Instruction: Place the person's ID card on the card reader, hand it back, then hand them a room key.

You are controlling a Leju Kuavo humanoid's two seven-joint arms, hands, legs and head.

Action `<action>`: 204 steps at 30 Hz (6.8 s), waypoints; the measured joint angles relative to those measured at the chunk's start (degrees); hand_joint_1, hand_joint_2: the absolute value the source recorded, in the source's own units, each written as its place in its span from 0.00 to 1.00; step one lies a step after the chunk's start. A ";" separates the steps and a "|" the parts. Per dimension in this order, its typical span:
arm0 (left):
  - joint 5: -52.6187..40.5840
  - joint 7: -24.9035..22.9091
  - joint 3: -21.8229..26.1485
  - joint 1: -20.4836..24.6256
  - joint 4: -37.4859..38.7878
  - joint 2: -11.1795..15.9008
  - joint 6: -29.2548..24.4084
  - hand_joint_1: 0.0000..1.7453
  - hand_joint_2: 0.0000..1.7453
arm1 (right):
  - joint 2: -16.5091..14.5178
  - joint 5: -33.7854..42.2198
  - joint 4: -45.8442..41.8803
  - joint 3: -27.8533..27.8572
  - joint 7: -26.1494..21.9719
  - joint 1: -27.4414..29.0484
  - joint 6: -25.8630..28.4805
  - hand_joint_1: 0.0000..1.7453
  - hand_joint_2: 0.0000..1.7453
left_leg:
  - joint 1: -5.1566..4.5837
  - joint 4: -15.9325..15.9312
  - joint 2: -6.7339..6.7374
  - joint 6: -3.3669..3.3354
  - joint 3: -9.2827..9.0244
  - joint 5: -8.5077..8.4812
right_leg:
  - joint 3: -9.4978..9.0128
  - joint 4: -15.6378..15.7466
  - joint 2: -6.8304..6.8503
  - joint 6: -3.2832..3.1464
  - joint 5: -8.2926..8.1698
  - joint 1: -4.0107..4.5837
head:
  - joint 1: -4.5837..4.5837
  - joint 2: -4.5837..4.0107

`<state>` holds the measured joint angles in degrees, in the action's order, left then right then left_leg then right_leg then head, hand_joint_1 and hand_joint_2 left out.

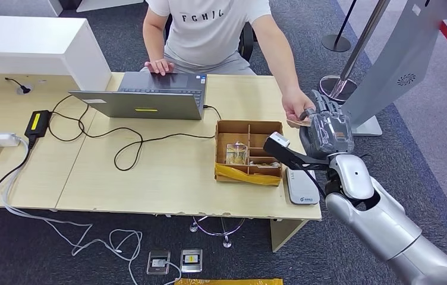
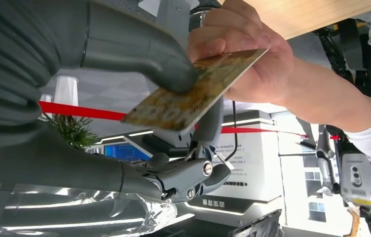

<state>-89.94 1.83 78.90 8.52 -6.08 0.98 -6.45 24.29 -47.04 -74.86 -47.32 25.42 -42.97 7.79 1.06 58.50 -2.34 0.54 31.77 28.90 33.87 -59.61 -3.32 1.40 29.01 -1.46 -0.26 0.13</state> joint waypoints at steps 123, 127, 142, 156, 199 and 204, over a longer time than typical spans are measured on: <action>0.69 -2.79 -0.92 -0.10 0.00 -0.99 -3.67 0.00 0.00 | -4.79 14.91 23.74 -0.02 -9.90 10.87 13.74 1.00 1.00 | 0.03 0.00 0.00 0.01 0.00 0.01 | -0.02 0.01 0.00 0.00 0.00 0.02 | 0.01 0.00; 0.43 -2.98 -0.92 -0.10 0.00 -0.99 -3.77 0.00 0.00 | -5.07 15.18 25.26 -0.04 -10.19 10.48 14.40 1.00 1.00 | 0.03 0.00 0.00 0.01 -0.01 0.01 | -0.03 0.01 0.00 0.00 0.00 0.02 | 0.01 0.00; 0.00 -1.72 -0.94 -0.14 0.00 -0.43 -1.46 0.00 0.00 | 1.20 5.04 17.51 1.10 1.20 6.02 6.18 1.00 1.00 | 0.01 0.01 -0.02 0.01 -0.01 0.00 | -0.03 0.01 0.04 0.00 -0.01 0.00 | -0.01 0.00; 0.00 -3.08 -0.92 -0.18 0.00 0.00 -1.56 0.00 0.00 | 8.37 1.07 3.33 2.38 5.55 -0.80 0.49 1.00 1.00 | 0.02 0.01 -0.04 0.00 0.01 -0.01 | -0.04 0.00 0.05 0.00 -0.01 0.01 | 0.00 0.00; 0.04 -2.46 -1.03 -0.10 0.00 0.00 0.10 0.00 0.00 | -10.19 -1.78 16.45 -0.14 -2.01 -4.54 8.49 0.00 1.00 | 0.07 0.00 -0.23 0.02 0.09 -0.07 | -0.01 0.00 0.23 -0.01 0.00 0.06 | 0.00 0.00; 0.00 -2.56 -1.03 -0.13 -0.01 0.02 -0.21 0.00 0.00 | -10.17 -2.69 16.74 0.58 -2.01 -4.13 6.83 0.00 1.00 | 0.08 0.00 -0.22 0.02 0.08 -0.08 | -0.01 0.00 0.22 -0.01 0.00 0.06 | 0.01 0.01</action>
<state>-89.94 -0.73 77.88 8.38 -6.09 1.00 -6.67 14.11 -49.73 -58.12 -46.74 23.41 -47.10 14.62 1.14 58.51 -2.56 0.56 31.85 28.82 33.85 -59.61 -3.10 1.40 29.01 -1.40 -0.26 0.14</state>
